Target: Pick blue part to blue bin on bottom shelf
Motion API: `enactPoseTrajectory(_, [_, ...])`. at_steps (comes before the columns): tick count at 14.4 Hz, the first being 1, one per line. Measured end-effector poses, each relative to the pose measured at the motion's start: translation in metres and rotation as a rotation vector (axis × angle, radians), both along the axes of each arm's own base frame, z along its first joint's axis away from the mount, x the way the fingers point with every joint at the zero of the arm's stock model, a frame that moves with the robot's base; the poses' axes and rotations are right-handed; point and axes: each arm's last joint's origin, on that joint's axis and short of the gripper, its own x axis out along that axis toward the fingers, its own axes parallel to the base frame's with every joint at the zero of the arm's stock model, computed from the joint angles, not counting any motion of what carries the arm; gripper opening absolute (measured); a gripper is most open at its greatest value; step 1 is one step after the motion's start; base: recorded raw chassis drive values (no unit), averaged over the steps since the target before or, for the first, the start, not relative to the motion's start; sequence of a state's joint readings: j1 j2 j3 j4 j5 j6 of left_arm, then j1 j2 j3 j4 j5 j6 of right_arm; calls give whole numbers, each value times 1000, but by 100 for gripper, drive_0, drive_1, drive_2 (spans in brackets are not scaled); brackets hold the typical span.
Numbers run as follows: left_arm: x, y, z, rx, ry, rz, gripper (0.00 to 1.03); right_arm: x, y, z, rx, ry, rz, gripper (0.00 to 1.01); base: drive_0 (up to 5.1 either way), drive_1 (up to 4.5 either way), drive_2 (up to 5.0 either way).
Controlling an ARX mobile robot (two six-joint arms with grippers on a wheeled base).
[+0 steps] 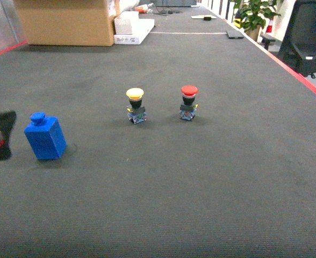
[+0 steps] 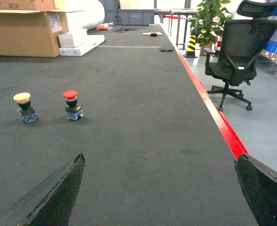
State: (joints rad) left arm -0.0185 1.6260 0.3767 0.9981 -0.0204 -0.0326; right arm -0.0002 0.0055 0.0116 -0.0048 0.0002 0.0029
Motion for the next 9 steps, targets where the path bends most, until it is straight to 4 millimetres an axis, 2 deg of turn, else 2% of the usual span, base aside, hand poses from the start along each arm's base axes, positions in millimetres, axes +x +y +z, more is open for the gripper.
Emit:
enactPoseTrajectory(1, [11,-1,-19,18,77,-23,98,0,0,0,0,0,0,98,0,0,0])
enactPoseTrajectory(2, [19,-1,-29,30,113,-39,98,0,0,0,0,0,0,98,0,0,0])
enactPoseTrajectory(5, [48,0,-33,67,92,-73,98,0,0,0,0,0,0,98,0,0,0])
enactPoseTrajectory(9, [80,5,-49,96,115,-77,98,0,0,0,0,0,0,98,0,0,0])
